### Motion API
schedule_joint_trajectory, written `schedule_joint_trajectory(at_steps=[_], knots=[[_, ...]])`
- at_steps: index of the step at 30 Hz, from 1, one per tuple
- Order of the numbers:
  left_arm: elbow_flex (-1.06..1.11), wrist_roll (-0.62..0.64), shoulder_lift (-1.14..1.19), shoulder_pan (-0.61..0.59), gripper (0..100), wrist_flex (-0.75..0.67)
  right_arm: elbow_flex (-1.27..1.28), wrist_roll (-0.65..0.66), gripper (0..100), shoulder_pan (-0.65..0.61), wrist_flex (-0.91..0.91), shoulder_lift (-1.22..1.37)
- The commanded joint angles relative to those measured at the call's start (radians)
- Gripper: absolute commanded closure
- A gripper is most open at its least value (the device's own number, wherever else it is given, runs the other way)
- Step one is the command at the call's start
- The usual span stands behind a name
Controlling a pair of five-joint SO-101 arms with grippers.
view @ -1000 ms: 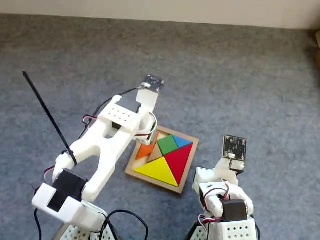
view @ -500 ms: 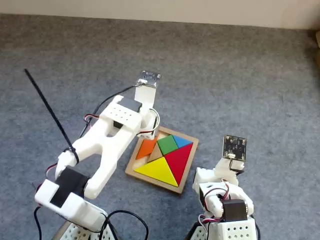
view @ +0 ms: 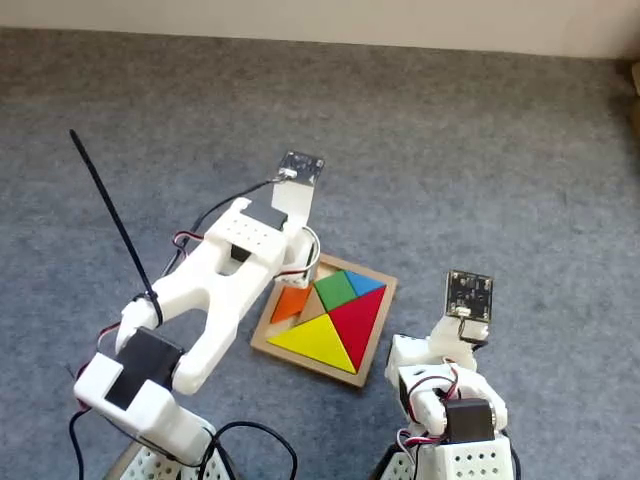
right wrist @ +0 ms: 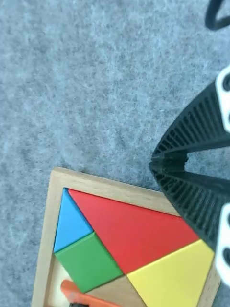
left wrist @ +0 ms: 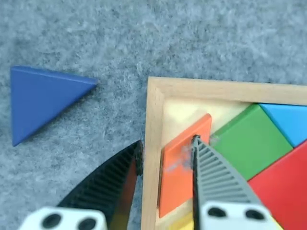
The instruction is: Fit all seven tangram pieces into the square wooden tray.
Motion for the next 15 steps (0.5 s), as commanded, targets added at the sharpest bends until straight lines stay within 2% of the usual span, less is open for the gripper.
schedule_joint_trajectory(at_steps=[1, 7, 15], knots=[[0.041, -0.002, -0.002, 0.024, 83, 0.068, 0.153, -0.009, 99.2, -0.012, 0.008, -0.021], [0.051, -0.005, -0.067, 0.027, 91, 0.149, 0.153, -0.009, 99.2, -0.012, 0.008, -0.021], [0.099, -0.06, -0.203, 0.021, 91, 0.189, 0.153, -0.009, 99.2, -0.012, 0.008, -0.021]])
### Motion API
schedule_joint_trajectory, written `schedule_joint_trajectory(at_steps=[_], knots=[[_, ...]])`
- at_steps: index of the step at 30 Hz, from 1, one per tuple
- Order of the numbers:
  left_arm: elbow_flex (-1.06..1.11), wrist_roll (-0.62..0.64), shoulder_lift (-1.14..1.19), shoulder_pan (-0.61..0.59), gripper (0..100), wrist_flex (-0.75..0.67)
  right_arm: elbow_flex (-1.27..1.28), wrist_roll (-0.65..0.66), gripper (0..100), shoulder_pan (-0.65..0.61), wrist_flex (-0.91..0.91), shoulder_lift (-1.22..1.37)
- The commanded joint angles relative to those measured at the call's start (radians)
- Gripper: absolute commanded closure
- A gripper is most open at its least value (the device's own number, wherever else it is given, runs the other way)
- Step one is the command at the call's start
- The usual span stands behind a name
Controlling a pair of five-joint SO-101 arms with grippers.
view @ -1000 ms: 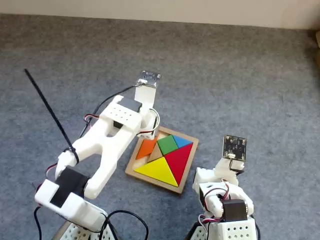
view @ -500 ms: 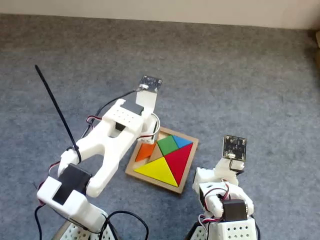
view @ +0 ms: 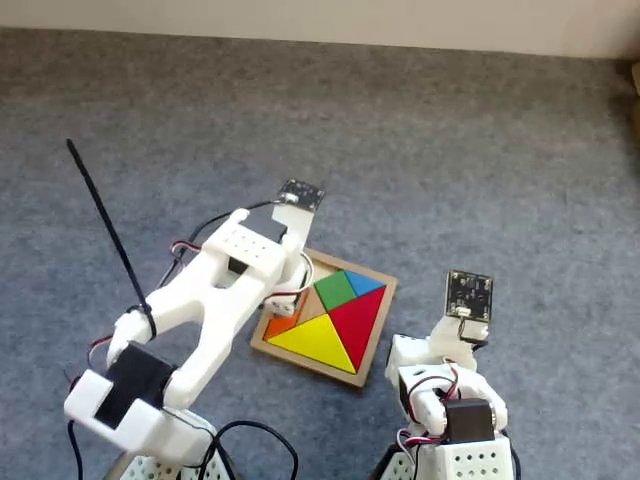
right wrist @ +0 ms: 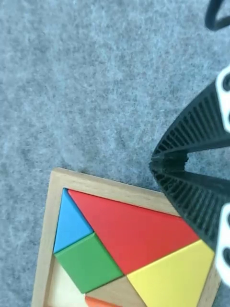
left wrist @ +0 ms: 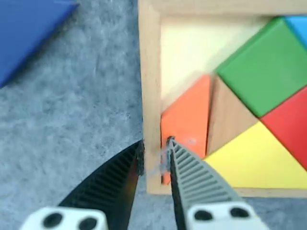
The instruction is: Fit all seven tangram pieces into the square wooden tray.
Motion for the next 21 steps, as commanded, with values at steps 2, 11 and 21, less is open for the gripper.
schedule_joint_trajectory(at_steps=[2, 11, 21], knots=[[0.018, -0.018, -0.171, -0.001, 91, 0.017, 0.153, -0.009, 99.2, -0.012, 0.008, -0.021], [0.027, -0.034, -0.387, -0.24, 79, -0.018, 0.153, -0.009, 99.2, -0.012, 0.008, -0.021], [-0.054, -0.259, -0.18, -0.387, 70, -0.173, 0.153, -0.009, 99.2, -0.012, 0.008, -0.021]])
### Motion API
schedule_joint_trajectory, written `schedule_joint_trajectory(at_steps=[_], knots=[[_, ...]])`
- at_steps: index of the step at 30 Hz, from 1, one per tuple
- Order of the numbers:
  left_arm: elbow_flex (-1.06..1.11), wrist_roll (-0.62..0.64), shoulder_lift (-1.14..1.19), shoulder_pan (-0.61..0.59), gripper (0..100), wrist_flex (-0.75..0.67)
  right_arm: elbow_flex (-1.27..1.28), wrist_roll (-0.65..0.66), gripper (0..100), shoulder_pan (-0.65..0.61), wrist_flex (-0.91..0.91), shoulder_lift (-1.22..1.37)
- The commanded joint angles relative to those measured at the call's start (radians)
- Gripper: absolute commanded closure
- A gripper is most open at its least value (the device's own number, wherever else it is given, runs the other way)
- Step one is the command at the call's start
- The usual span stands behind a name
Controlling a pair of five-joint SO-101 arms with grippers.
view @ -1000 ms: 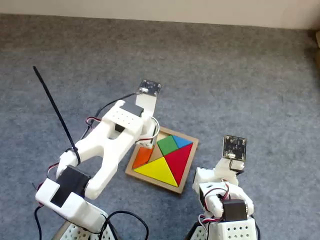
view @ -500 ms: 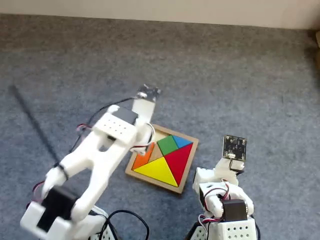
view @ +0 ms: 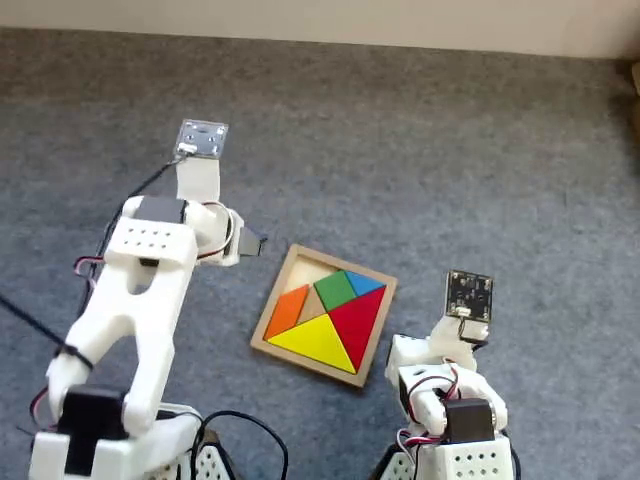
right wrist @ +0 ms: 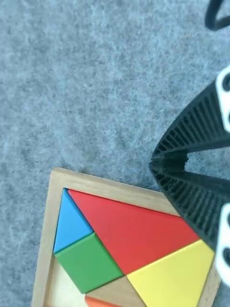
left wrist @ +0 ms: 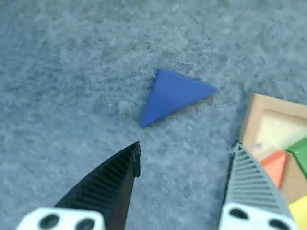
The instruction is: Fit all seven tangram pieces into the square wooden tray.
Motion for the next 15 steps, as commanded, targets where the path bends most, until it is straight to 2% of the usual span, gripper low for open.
schedule_joint_trajectory(at_steps=[1, 6, 10, 15], knots=[[-0.13, -0.115, 0.082, -0.018, 71, -0.006, 0.153, -0.009, 99.2, -0.012, 0.008, -0.021], [-0.395, -0.245, 0.252, -0.013, 71, 0.161, 0.153, -0.009, 99.2, -0.012, 0.008, -0.021], [-0.625, -0.402, 0.44, -0.015, 71, 0.295, 0.153, -0.009, 99.2, -0.012, 0.008, -0.021], [-0.866, -0.585, 0.644, -0.018, 72, 0.388, 0.153, -0.009, 99.2, -0.01, 0.008, -0.021]])
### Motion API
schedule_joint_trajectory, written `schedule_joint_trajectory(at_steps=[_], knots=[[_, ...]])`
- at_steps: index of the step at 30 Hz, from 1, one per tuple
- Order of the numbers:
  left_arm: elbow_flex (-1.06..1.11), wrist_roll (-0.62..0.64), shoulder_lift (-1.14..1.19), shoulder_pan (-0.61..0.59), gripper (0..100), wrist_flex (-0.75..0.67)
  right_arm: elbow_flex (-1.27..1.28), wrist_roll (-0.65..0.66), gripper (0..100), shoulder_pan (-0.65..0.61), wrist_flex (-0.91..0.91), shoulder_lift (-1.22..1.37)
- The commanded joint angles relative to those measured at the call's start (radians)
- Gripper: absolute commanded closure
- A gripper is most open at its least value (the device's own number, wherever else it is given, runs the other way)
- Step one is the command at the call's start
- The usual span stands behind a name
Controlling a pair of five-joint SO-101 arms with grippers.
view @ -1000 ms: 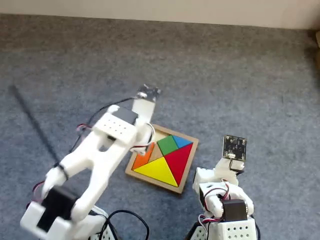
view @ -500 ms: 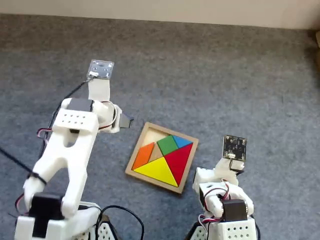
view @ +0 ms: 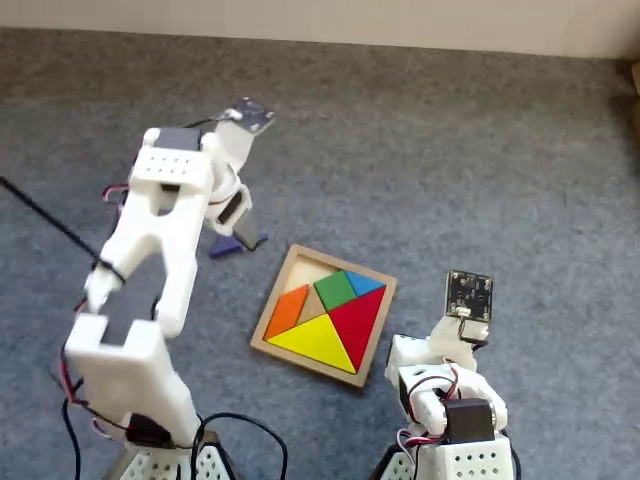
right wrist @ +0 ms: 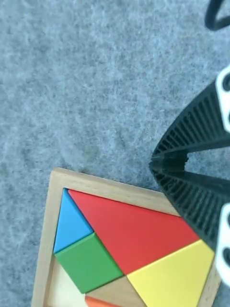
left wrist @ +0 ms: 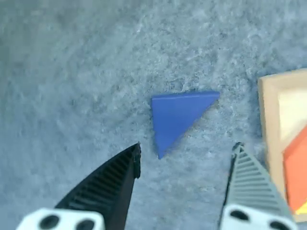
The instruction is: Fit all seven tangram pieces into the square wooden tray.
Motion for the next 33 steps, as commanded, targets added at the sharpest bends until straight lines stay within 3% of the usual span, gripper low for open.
schedule_joint_trajectory(at_steps=[1, 12, 27, 33], knots=[[-0.254, -0.143, 0.14, -0.012, 72, 0.072, 0.153, -0.009, 99.2, -0.01, 0.008, -0.021], [-0.395, -0.321, 0.323, -0.008, 72, 0.074, 0.153, -0.009, 99.2, -0.01, 0.008, -0.021], [-0.338, -0.414, 0.331, 0.019, 72, 0.064, 0.153, -0.009, 99.2, -0.01, 0.008, -0.021], [-0.263, -0.414, 0.331, 0.024, 72, -0.026, 0.153, -0.009, 99.2, -0.01, 0.008, -0.021]])
